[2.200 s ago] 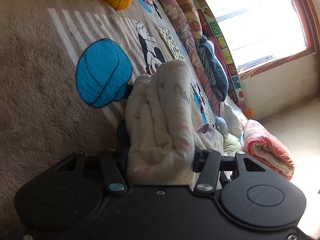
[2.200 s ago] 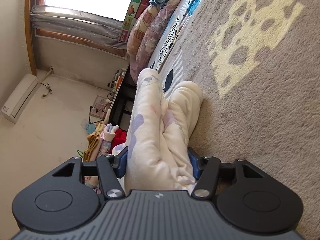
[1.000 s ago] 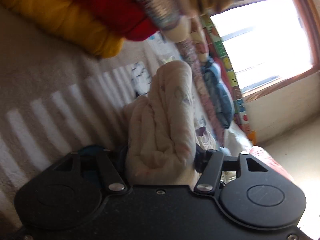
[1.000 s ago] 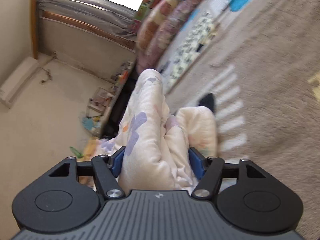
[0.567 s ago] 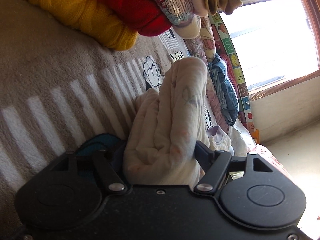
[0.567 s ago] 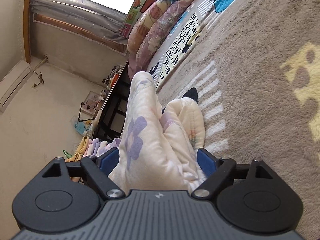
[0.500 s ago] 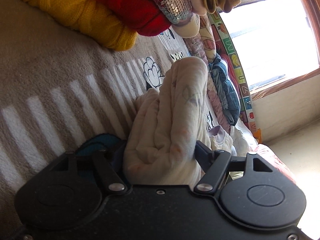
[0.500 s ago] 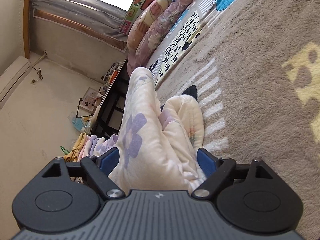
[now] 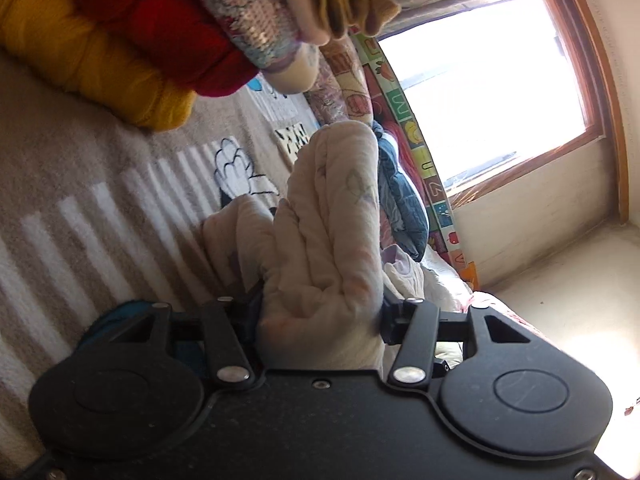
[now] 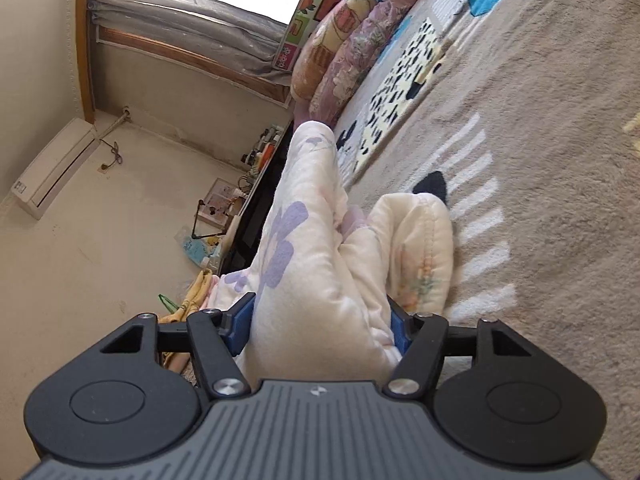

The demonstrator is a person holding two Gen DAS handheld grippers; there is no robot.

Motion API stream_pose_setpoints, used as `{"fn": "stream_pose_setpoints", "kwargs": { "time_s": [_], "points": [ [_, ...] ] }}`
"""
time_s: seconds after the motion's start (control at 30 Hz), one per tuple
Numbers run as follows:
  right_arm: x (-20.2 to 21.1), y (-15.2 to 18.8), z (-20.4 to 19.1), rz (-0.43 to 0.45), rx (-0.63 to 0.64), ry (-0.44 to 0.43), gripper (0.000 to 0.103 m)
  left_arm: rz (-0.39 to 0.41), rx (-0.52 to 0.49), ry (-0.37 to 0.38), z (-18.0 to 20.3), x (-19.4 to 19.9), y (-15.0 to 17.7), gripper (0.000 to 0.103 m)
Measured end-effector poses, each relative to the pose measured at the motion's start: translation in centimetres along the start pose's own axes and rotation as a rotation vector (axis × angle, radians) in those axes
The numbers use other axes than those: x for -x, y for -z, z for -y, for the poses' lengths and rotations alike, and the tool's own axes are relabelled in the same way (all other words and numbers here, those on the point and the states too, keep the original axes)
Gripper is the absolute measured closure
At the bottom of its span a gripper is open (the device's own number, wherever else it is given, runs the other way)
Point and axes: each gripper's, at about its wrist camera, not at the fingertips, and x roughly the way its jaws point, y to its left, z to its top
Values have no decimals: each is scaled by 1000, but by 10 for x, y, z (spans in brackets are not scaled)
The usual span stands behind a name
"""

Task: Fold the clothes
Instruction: 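Carry the folded garment with both grippers toward the clothes stack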

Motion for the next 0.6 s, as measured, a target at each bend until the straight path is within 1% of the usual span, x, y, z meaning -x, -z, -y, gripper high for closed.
{"fn": "stream_pose_setpoints", "kwargs": {
  "time_s": [0.2, 0.43, 0.53, 0.6],
  "points": [
    [-21, -26, -9, 19, 40, -78, 38, 34, -6, 49, 5, -17, -21, 53],
    [-44, -62, -16, 39, 73, -150, 39, 73, -116, 91, 31, -36, -46, 53],
    [-53, -80, -27, 42, 104, -184, 39, 104, -130, 128, 34, -33, -48, 53],
    [-51, -85, -35, 35, 145, -206, 39, 105, -130, 132, 35, -36, -46, 53]
  ]
}}
